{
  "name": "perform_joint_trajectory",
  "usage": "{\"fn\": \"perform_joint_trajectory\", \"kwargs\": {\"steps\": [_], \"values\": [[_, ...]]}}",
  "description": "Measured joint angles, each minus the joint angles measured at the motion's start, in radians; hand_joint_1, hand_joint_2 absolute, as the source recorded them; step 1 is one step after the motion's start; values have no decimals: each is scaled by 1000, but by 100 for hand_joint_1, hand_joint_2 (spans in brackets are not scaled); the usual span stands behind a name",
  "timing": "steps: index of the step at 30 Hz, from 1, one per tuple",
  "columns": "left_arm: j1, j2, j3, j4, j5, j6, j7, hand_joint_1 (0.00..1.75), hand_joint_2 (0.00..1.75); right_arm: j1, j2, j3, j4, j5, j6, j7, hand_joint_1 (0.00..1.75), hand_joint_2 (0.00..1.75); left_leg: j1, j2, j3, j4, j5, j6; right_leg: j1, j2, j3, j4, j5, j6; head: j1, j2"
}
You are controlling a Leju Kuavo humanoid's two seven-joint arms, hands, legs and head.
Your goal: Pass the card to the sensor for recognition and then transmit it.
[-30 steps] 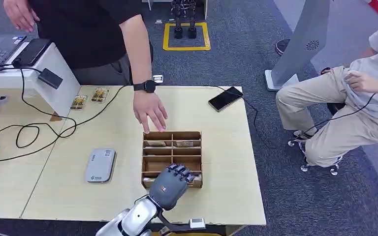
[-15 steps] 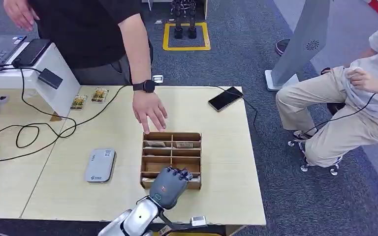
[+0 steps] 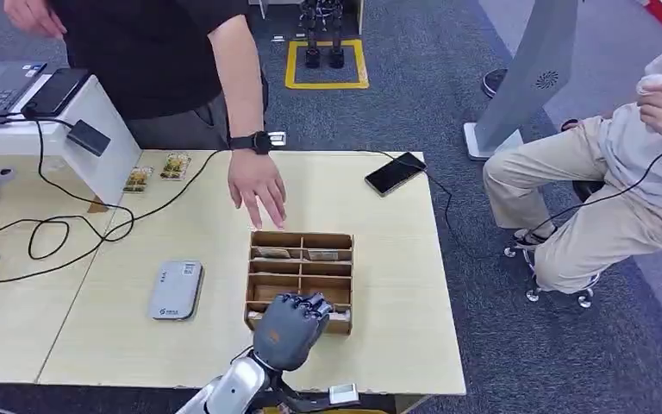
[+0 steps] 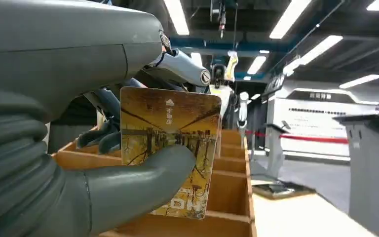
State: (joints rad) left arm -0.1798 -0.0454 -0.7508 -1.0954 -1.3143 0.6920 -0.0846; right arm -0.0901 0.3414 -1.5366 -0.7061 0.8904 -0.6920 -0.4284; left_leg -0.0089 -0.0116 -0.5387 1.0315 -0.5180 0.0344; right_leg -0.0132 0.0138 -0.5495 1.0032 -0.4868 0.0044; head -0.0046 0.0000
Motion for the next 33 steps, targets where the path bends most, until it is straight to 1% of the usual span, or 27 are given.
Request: {"fn": "perform_joint_trajectory", "kwargs": {"steps": [2, 5, 7, 11, 15, 19, 21, 24, 26, 29, 31, 33], "values": [[18, -5, 21, -48, 36, 0, -52, 175, 175, 0, 0, 0, 1, -1, 0, -2, 0, 175, 0, 0, 0, 0, 0, 0, 0, 0, 0, 0, 0, 0, 0, 0], [45, -26, 67, -133, 139, 0, -168, 175, 175, -2, 0, 0, 2, -1, 0, 3, 0, 175, 0, 0, 0, 0, 0, 0, 0, 0, 0, 0, 0, 0, 0, 0], [51, -39, 88, -173, 179, 2, -199, 175, 175, -3, 0, 0, 2, -2, 0, 1, 0, 175, 0, 0, 0, 0, 0, 0, 0, 0, 0, 0, 0, 0, 0, 0], [61, -59, 121, -240, 300, 2, -251, 175, 175, -3, 0, 0, 3, -1, 0, 1, 0, 175, 0, 0, 0, 0, 0, 0, 0, 0, 0, 0, 0, 0, 0, 0], [64, -71, 141, -276, 317, 2, -260, 175, 175, -4, 0, 0, 3, -2, 0, 1, 0, 175, 0, 0, 0, 0, 0, 0, 0, 0, 0, 0, 0, 0, 0, 0], [69, -77, 153, -292, 328, 2, -263, 175, 175, -4, 0, 0, 3, -2, 0, 1, 0, 175, 0, 0, 0, 0, 0, 0, 0, 0, 0, 0, 0, 0, 0, 0], [70, -84, 157, -301, 416, 2, -281, 175, 175, -5, 0, 0, 3, -3, 0, 4, 0, 175, 0, 0, 0, 0, 0, 0, 0, 0, 0, 0, 0, 0, 0, 0], [67, -110, 177, -323, 594, -14, -276, 175, 175, -5, 0, 0, 2, 2, 0, 25, 0, 175, 0, 0, 0, 0, 0, 0, 0, 0, 0, 0, 0, 0, 0, 0], [52, -117, 194, -327, 698, -32, -271, 175, 175, -5, 0, 0, 2, 3, 0, 27, 0, 175, 0, 0, 0, 0, 1, 1, 0, 0, 0, 0, 0, 0, 0, 0], [-13, -121, 245, -316, 867, -60, -258, 175, 175, -6, 0, 0, 2, 7, 0, 19, 0, 175, 0, 0, 0, 0, 1, 1, 0, 0, 0, 0, 2, 1, 0, 0], [-65, -121, 284, -285, 926, -64, -243, 175, 175, -8, 0, 0, 3, 16, 0, 11, 0, 175, 0, 0, 0, 0, 2, 0, 0, -1, 0, 0, 2, 0, 0, 0], [-120, -121, 329, -227, 968, -58, -216, 175, 175, -13, 0, 0, 6, 32, 0, 3, 0, 175, 0, 0, 0, 0, 3, -1, 0, 0, 0, 0, 3, -1, 0, 0]]}}
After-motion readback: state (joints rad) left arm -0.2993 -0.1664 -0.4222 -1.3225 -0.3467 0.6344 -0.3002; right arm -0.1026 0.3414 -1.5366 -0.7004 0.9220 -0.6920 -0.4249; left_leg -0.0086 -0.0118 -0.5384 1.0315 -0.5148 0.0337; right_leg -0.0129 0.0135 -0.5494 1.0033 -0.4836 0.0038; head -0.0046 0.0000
